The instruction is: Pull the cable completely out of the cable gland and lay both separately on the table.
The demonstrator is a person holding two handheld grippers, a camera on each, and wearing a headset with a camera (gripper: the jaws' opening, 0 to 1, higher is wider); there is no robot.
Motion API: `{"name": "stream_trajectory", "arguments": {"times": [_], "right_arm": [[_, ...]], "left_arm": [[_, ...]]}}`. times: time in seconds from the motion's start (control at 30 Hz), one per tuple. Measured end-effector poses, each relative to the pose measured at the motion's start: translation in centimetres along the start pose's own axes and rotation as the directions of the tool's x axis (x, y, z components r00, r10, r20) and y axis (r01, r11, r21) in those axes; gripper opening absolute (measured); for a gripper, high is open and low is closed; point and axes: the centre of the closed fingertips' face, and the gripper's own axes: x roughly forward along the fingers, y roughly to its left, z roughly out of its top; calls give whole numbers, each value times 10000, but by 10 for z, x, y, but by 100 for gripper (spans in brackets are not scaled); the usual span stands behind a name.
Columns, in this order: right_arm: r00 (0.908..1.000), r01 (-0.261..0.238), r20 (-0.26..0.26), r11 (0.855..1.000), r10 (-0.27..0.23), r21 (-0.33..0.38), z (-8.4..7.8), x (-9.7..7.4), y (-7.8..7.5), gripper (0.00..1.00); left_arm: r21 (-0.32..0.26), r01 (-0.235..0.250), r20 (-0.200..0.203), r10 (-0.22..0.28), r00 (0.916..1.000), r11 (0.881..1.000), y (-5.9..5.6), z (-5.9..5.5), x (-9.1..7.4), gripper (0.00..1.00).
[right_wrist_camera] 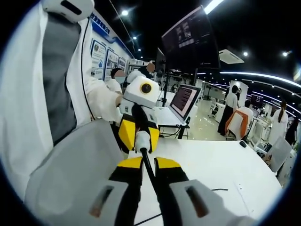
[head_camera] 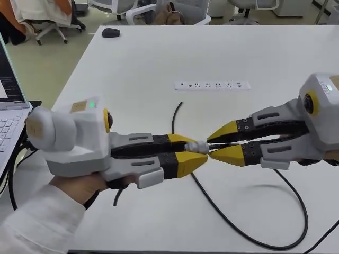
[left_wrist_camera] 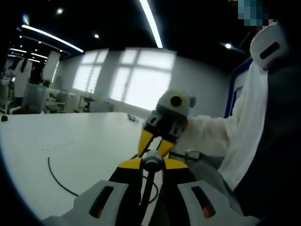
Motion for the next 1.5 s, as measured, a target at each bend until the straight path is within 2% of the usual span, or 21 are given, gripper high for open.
{"name": "stream_trajectory", "arguments": {"times": [0.4, 1.07, 1.5], "right_arm": [[10000, -9, -94, 10000, 9, 68, -4, 0, 0, 6], [9950, 854, -573, 9948, -822, 562, -29, -27, -13, 6], [9940, 980, -563, 9922, -938, 766, -32, -29, -13, 6]], "left_arm": [[-68, -118, 47, 118, 9999, 9999, 4, -1, -3, 17], [-144, -256, 58, 257, 9997, 9996, 9, 0, -8, 17], [-117, -192, 32, 192, 9998, 9997, 7, 1, -6, 17]]}}
